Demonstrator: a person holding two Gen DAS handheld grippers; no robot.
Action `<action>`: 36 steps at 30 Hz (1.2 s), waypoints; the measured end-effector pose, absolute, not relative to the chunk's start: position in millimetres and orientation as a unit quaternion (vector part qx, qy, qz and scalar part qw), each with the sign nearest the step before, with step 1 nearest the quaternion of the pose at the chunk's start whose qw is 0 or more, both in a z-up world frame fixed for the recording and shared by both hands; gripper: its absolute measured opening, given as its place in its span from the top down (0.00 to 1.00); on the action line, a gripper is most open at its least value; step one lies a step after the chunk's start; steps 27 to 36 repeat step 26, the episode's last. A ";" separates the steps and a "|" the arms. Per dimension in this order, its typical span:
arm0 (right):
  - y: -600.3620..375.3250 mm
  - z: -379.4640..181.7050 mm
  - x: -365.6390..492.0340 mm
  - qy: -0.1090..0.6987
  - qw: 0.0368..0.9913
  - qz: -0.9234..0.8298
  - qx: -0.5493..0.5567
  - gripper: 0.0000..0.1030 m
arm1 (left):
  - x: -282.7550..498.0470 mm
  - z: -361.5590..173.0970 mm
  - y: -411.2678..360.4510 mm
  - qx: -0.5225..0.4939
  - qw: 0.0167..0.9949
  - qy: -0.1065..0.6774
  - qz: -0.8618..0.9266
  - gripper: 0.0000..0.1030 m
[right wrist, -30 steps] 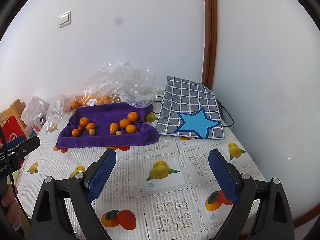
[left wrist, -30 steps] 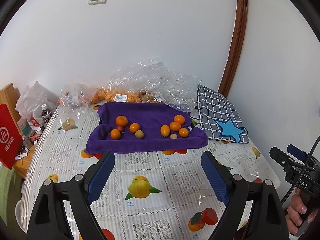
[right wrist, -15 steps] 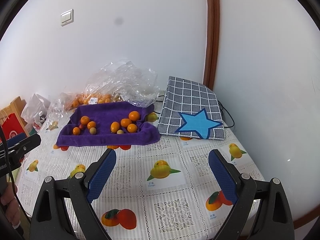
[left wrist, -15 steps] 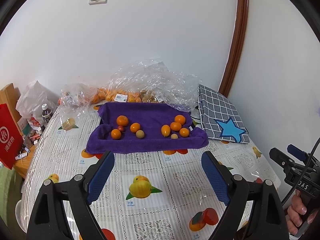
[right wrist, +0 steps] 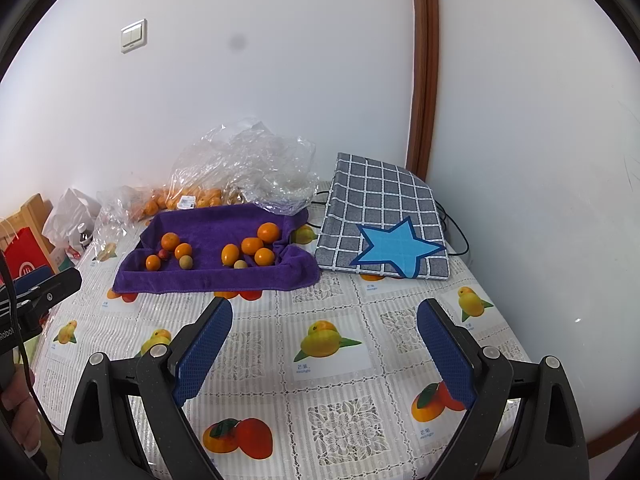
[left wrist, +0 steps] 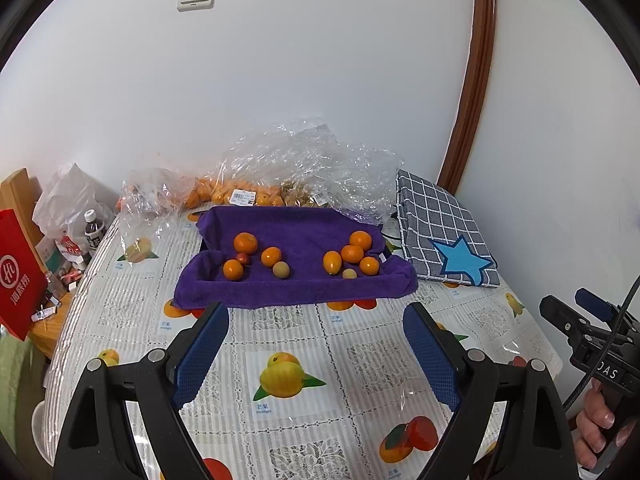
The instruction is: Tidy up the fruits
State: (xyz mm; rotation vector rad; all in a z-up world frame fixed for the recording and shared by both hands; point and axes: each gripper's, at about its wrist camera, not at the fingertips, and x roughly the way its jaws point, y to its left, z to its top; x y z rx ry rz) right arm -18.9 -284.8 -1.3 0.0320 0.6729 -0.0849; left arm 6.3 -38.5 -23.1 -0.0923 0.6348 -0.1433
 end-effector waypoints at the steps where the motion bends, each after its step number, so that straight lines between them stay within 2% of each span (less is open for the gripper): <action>1: -284.5 -1.2 -19.1 0.330 0.943 -0.042 0.015 0.10 | 6.7 -23.0 -38.1 -0.045 0.946 0.312 -0.070 0.14; 36: -274.5 -0.4 -21.6 0.320 0.947 -0.023 0.007 0.10 | 9.5 -24.0 -38.9 -0.034 0.948 0.309 -0.070 0.14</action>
